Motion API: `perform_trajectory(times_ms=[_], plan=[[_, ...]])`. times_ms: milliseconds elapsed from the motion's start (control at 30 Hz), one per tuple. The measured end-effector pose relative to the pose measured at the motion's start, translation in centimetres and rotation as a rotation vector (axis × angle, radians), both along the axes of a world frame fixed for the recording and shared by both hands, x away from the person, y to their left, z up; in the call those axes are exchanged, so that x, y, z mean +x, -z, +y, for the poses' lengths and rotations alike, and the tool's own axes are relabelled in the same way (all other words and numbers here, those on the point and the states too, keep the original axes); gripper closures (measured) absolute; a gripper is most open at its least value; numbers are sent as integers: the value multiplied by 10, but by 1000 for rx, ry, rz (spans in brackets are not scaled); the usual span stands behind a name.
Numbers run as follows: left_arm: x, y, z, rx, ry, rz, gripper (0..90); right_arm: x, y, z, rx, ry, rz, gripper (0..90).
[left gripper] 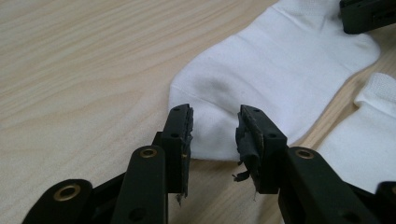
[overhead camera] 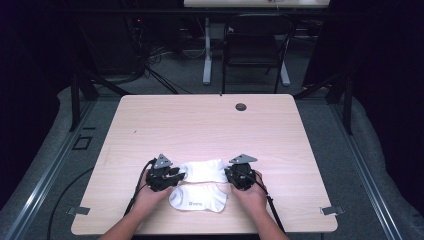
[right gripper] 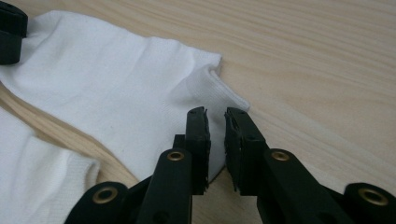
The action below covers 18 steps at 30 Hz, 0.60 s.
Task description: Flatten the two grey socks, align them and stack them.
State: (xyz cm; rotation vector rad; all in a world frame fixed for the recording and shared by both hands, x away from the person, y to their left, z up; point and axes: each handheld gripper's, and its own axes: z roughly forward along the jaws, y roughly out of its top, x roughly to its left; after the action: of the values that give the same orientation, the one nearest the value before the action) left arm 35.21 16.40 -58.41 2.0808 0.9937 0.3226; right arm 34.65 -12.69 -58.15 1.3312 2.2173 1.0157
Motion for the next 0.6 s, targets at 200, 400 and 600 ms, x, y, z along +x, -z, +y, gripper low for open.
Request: perform_trajectory(times_ms=[200, 400, 600], plan=[[1, -2, 3, -4, -26, 14, 591, -2, -7, -2, 61, 15, 6, 652], [4, -12, 13, -49, -62, 6, 535, -7, -14, -3, 58, -20, -64, 575], [8, -18, 18, -98, -86, 1, 521, -3, -16, -8, 93, -12, -75, 528]])
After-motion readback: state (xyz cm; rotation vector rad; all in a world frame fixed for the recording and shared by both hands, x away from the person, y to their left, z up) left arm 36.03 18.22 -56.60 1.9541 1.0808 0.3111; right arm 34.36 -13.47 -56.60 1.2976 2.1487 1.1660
